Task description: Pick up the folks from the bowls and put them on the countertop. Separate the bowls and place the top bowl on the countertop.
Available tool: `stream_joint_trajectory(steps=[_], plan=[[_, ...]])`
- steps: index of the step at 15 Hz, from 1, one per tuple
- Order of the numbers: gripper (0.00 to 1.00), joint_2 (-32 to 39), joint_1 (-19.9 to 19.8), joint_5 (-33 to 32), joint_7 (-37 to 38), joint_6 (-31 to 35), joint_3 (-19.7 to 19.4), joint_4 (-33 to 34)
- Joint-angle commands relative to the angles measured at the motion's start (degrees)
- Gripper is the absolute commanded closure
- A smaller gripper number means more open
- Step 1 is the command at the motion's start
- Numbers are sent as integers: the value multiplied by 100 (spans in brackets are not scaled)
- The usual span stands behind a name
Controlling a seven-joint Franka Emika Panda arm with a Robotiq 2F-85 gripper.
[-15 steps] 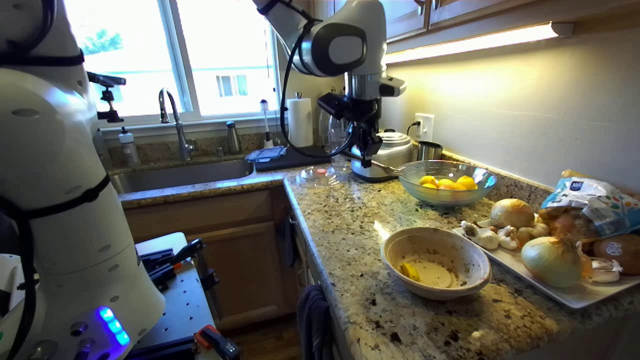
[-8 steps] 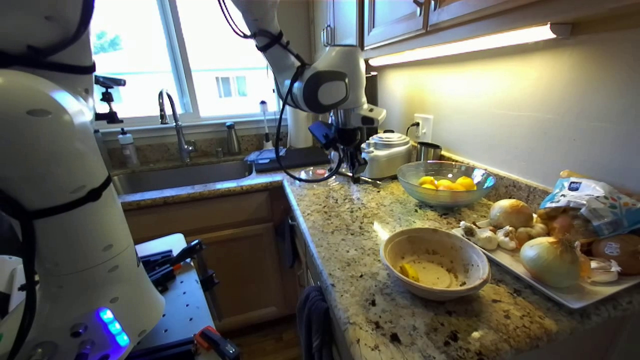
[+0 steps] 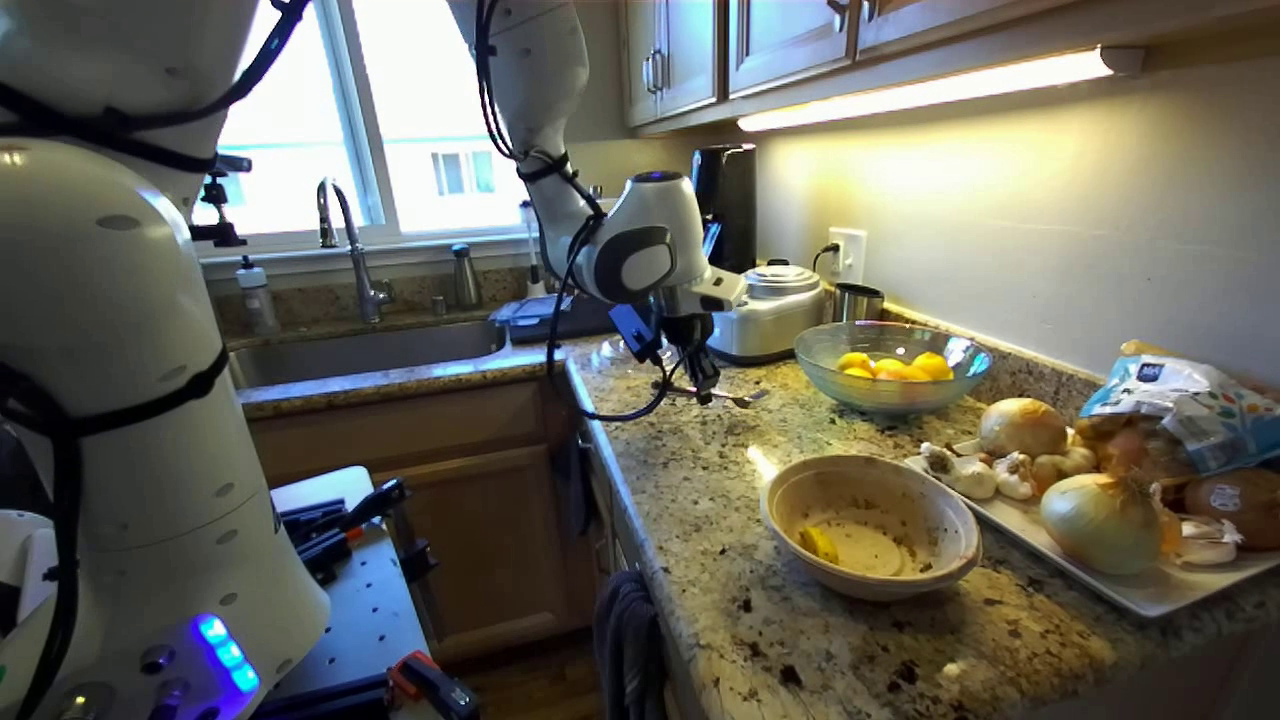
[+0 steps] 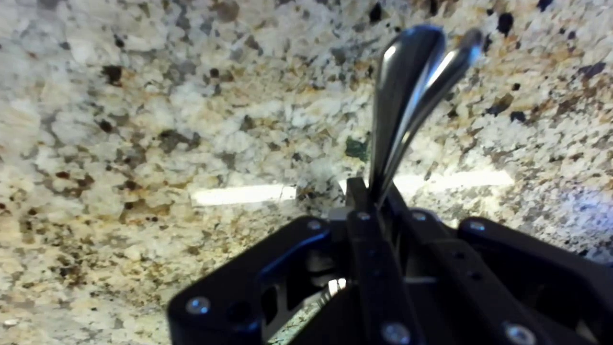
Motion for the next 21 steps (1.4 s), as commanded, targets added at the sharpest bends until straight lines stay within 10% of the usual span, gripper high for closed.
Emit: stream_joint_trajectory(steps=[1,4,5,16,21], plan=[[92,460,636,22,410,537,-484,203],[93,640,1023,84,482,629,-790,287],[67,675,1175,74,491,637,-925,306],[5,-47,1248,-14,268,146,-1060,148],[0,-741,1021,-542,183,-1492,-1265,74]])
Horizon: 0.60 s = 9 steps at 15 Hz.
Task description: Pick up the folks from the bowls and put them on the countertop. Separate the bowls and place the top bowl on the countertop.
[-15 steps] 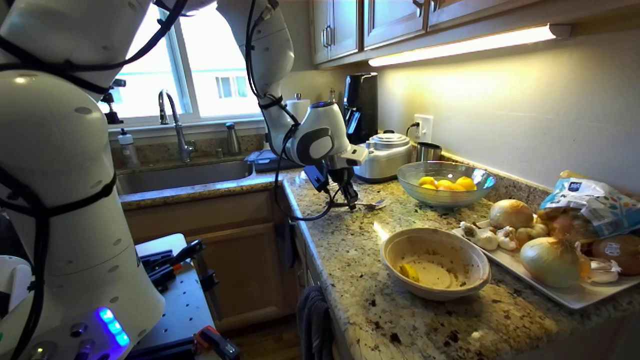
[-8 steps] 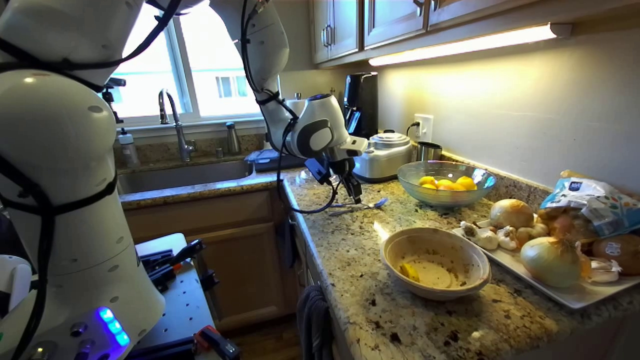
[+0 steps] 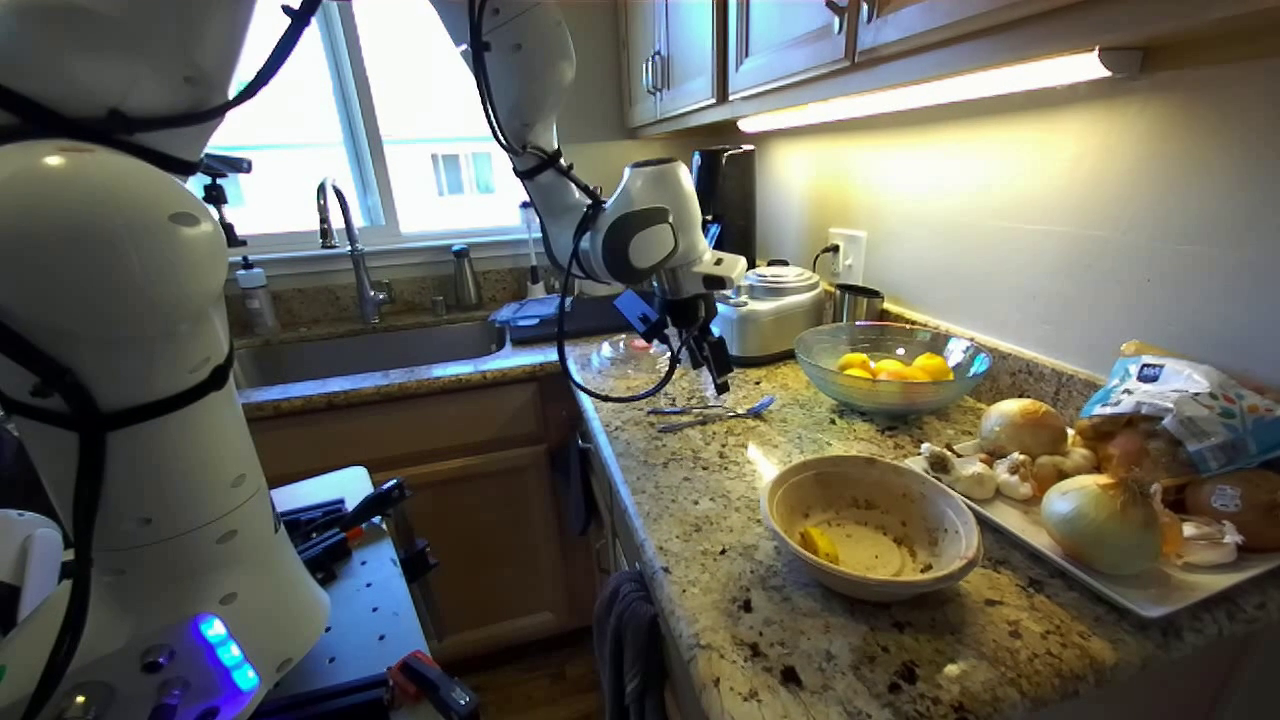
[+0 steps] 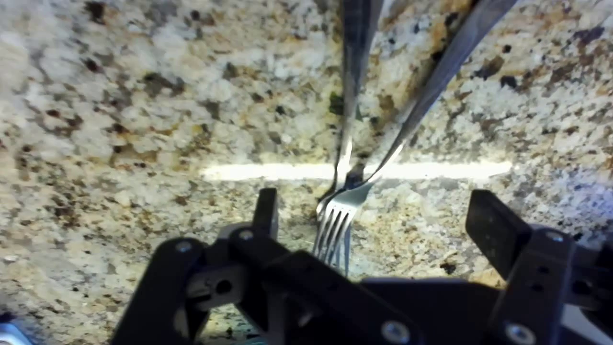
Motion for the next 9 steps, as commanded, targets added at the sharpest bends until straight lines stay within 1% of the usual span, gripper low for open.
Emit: stream_joint_trajectory(steps=[1,4,6,8,9], plan=[[0,-852,-223,-678,-8,-1304,-205,-282],[0,-1176,-443,-1584,208,-2138,-389,-145],[0,-1260,-677,-2129,269,-2521,-376,-12],[0,-1199,-872,-2685,337,-2798,-354,124],[0,-1159,-984,-2824,282,-2914,-304,187]])
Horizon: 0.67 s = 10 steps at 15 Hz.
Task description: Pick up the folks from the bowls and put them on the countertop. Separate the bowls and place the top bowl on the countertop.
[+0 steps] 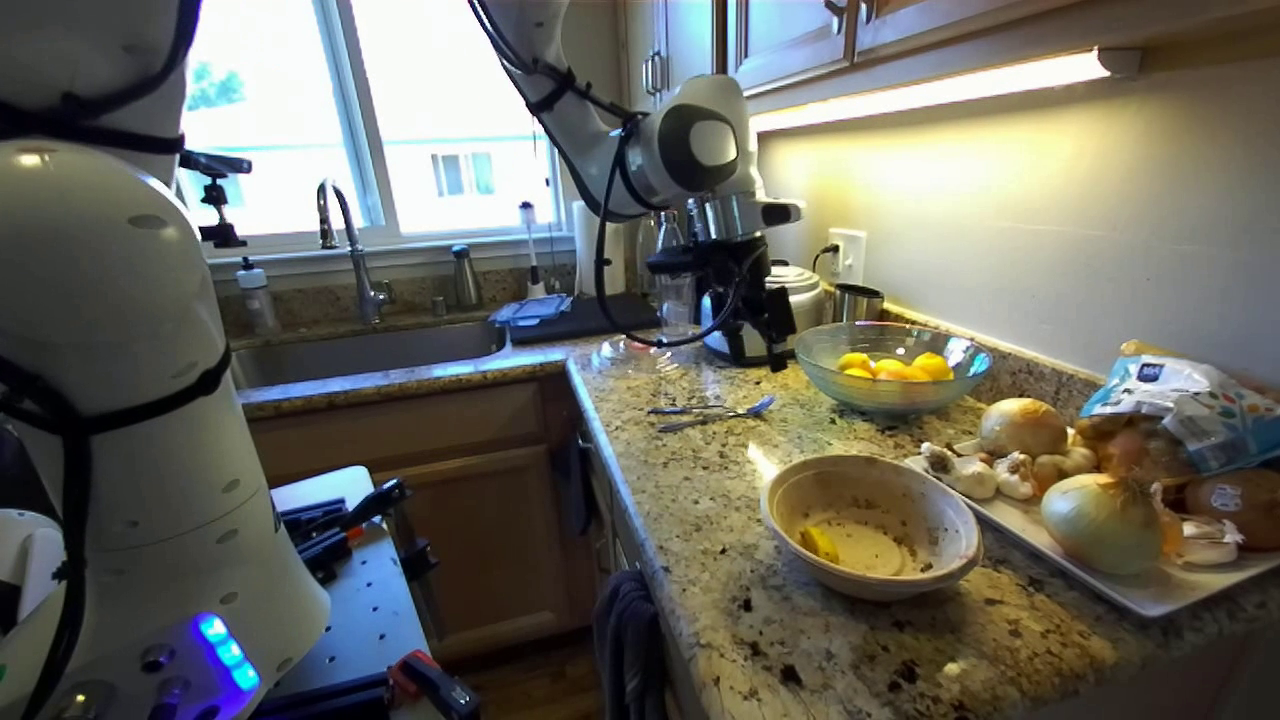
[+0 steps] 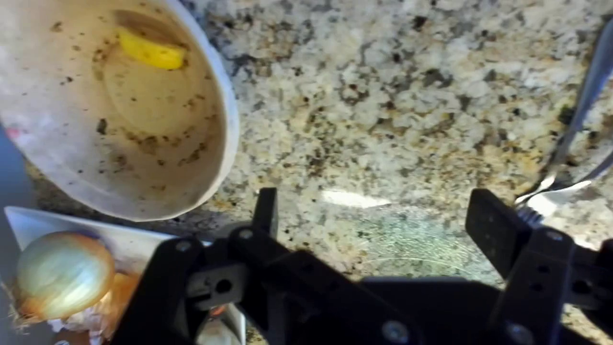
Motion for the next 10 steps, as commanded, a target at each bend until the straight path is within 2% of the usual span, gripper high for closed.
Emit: stream_joint_trajectory(steps=[1,5,10], plan=[[0,14,-321,-748,225,-490,102,135],[0,323,-588,-1095,97,-617,132,275],[0,744,-790,-1206,70,-575,63,395]])
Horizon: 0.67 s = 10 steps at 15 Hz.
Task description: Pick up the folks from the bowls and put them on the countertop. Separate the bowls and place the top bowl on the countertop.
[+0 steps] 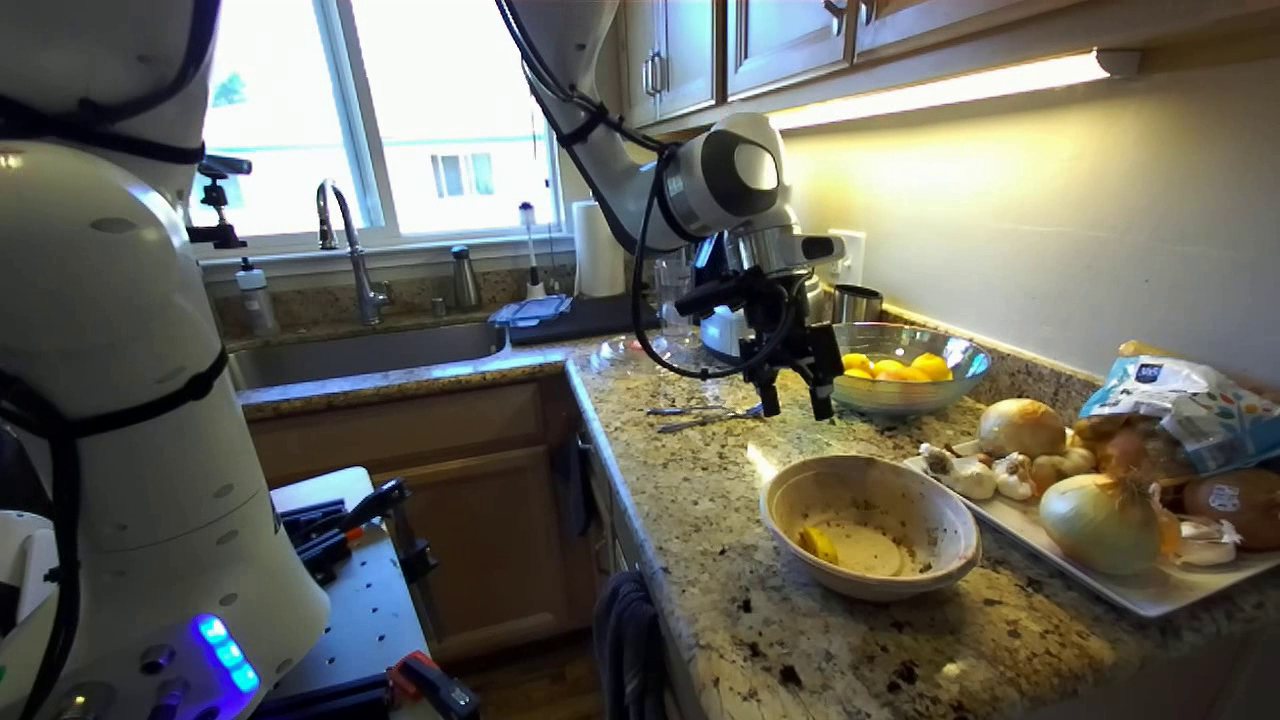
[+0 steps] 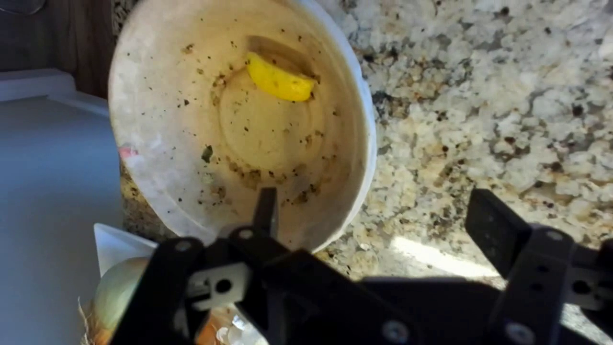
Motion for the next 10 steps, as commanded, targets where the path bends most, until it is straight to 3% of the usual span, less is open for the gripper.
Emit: stream_joint_trajectory(steps=[1,7,9,10], plan=[[0,278,-211,-134,60,-124,23,167],[0,617,-411,146,-23,-105,54,356],[26,664,-453,227,-50,-107,68,382],[33,679,-464,267,-41,-98,68,392]])
